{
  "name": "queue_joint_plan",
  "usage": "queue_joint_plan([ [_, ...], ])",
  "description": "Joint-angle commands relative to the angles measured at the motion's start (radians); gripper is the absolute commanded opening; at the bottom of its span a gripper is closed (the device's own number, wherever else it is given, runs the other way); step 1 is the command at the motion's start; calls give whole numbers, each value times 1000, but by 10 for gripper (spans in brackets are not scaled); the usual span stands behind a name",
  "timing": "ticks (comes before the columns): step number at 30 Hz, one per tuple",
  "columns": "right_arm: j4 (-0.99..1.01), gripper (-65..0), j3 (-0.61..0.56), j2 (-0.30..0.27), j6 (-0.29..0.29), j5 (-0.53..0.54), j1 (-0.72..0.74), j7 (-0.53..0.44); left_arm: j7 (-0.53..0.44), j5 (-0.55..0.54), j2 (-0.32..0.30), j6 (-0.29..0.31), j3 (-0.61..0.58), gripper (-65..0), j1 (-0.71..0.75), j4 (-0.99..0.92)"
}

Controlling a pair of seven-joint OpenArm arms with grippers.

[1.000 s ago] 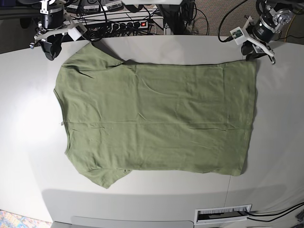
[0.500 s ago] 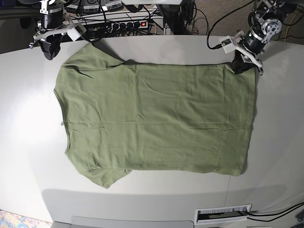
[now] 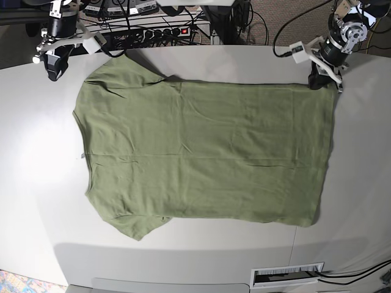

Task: Fold the T-shirt properly
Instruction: 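Lower both grippers onto the shirt edge nearest the arms and grasp, then pull the grasped shirt edge toward the arm bases with both grippers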

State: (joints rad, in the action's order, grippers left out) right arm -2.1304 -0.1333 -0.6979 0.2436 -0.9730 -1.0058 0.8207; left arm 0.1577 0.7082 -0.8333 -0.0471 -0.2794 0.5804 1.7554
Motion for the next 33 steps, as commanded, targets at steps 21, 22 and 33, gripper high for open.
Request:
queue_joint_plan([
  [21,-17,-360,4,-11,-442,470,118,-198,7,7,-26,-20,0,-650,62,43],
  [22,-17,-360,4,-11,-448,486,127,-203,7,7,-26,-20,0,-650,62,43],
  [33,-14,-360,3,-11,-496,569,158,-244,7,7,-26,-20,0,-650,62,43],
])
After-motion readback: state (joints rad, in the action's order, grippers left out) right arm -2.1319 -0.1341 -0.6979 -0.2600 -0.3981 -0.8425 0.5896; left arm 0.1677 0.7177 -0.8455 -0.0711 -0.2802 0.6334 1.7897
